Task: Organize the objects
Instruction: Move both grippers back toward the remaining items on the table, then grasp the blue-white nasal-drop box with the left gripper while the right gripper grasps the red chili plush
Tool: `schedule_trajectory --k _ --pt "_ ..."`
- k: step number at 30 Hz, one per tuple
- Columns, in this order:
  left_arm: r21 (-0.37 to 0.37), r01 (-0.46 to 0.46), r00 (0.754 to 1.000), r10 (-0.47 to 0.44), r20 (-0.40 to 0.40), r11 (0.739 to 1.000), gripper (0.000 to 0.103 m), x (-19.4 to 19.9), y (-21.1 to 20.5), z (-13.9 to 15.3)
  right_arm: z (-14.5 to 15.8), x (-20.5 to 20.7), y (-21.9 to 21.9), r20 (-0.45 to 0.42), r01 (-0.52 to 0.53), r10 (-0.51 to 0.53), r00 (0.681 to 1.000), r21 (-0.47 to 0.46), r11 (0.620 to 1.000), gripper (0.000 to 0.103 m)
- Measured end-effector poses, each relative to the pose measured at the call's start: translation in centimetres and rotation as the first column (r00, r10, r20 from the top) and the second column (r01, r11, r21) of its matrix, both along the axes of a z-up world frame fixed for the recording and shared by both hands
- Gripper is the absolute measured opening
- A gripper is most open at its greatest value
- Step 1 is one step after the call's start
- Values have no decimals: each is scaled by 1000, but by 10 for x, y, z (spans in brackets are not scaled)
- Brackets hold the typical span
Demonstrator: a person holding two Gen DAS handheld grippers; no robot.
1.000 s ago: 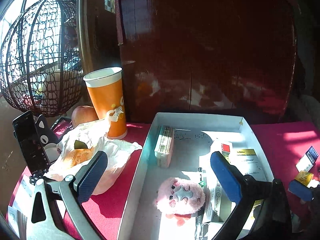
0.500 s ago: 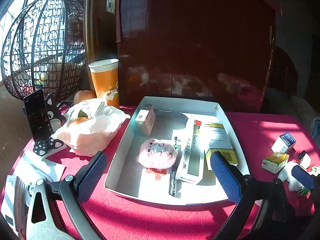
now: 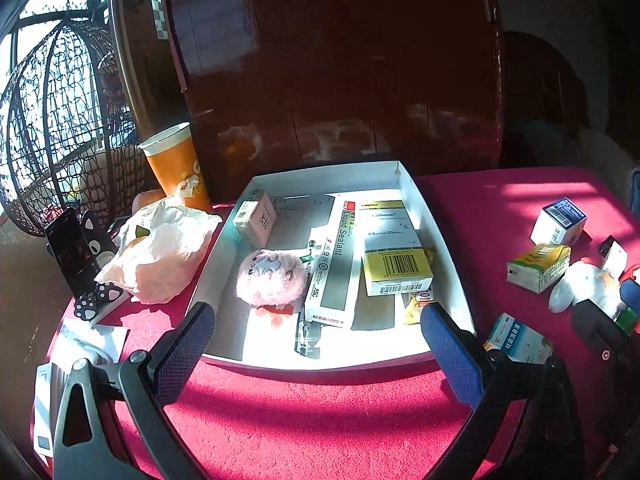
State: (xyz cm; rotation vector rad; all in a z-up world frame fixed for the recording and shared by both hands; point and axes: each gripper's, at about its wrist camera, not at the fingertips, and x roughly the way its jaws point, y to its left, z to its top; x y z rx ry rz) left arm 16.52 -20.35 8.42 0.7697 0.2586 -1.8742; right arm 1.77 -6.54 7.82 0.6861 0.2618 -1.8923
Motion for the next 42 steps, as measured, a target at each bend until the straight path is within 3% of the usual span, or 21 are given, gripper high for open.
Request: schedule_trajectory --k 7,11,16,19,21,25,29,33,37,39,42 --pt "-8 30 998 -30 55 1000 103 -15 10 -5 -2 -34 24 21 90 -90 996 -4 996 91" --pt "9 61 997 -62 42 998 103 -17 12 -7 6 -71 52 3 195 -195 981 -38 980 91" --pt "74 181 983 -181 -14 981 103 -28 19 -15 2 -139 102 38 390 -389 920 -41 920 91" --pt "110 283 959 -282 -26 953 103 -45 29 -25 -9 -177 135 75 484 -482 873 -21 875 91" --pt "147 350 937 -348 -37 925 103 -58 33 -32 -17 -194 153 104 507 -503 858 -12 862 91" --pt "180 471 879 -476 -15 863 103 -92 38 -43 -27 -213 163 163 455 -450 878 8 891 91" --pt "230 537 834 -552 3 812 103 -117 40 -53 -33 -216 150 220 383 -380 899 28 923 91" --pt "253 577 798 -602 27 777 103 -132 44 -59 -35 -191 123 223 212 -212 951 24 977 91" --pt "284 614 761 -648 33 736 103 -145 49 -65 -41 -161 83 175 32 -49 983 95 995 91" --pt "288 614 758 -651 43 735 103 -149 50 -68 -47 -150 65 133 11 -30 991 141 990 91" --pt "318 586 778 -627 37 746 103 -147 41 -75 -55 -148 48 116 26 -43 992 150 988 91"
